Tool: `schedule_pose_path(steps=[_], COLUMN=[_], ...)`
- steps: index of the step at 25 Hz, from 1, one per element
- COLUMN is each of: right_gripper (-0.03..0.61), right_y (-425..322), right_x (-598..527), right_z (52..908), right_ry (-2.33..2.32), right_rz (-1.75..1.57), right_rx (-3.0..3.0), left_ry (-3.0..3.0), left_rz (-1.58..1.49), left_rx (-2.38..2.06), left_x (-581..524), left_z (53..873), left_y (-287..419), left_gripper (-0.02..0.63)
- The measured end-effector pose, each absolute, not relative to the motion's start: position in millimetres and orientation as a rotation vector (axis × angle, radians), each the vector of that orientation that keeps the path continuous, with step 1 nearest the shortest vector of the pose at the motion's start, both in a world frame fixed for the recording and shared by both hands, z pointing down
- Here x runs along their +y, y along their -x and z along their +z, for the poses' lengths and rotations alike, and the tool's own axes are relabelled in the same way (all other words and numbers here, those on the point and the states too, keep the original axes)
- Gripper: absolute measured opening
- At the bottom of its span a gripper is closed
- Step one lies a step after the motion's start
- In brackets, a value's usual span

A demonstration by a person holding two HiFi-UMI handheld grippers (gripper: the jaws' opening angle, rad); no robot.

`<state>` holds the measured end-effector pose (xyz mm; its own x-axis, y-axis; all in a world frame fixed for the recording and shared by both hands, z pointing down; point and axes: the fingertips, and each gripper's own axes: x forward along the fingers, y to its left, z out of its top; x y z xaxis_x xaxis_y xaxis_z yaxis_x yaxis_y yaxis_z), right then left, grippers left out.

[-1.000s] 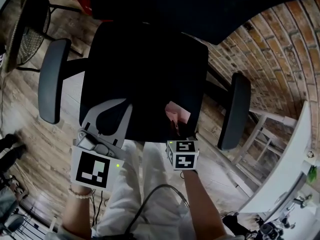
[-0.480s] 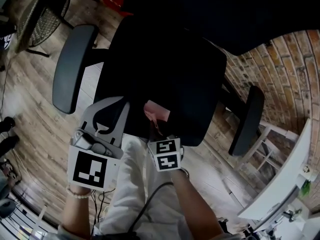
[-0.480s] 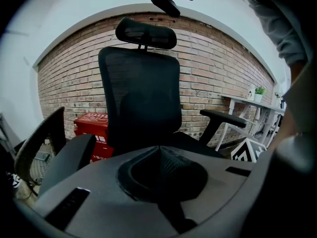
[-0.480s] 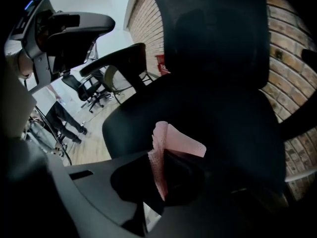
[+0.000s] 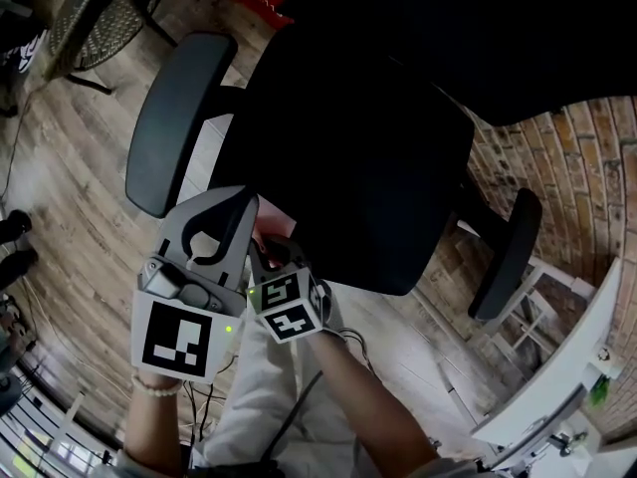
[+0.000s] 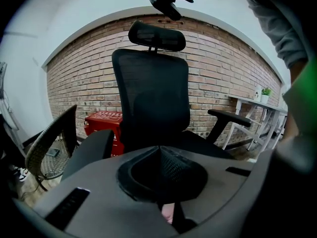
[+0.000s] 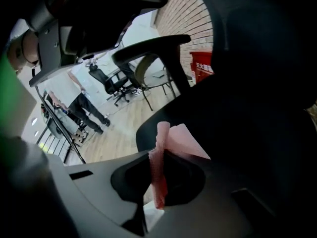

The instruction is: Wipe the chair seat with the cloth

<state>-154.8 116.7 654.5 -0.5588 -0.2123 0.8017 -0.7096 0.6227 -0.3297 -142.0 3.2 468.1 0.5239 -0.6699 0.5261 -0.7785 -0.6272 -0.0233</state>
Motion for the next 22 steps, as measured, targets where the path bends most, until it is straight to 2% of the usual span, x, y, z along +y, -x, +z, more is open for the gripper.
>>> schedule_pose_path(steps=[5, 10, 15, 22], right_gripper=[0.054, 0.054, 0.054, 0.055], right_y=[182, 174, 148, 74], right_x=[125, 127, 141, 160], right_z=[651, 663, 667, 674], right_ry=[-0.616, -0.629, -0.652, -0.771], right_rz=[0.821, 0.855, 0.869, 0.912], right_rx=[-2.129, -2.096, -2.051, -1.938], left_ry=[-2.535, -2.523, -2.546, -2.567], left_rz=[0.754, 0.751, 0.751, 0.733], left_rx=[-1.24, -1.24, -1.218, -1.16], left_x=[2, -1, -1, -2], left_z=[468, 468, 467, 462], left_y=[151, 150, 138, 100], left_gripper=[0.018, 0.018, 0.018, 0.018])
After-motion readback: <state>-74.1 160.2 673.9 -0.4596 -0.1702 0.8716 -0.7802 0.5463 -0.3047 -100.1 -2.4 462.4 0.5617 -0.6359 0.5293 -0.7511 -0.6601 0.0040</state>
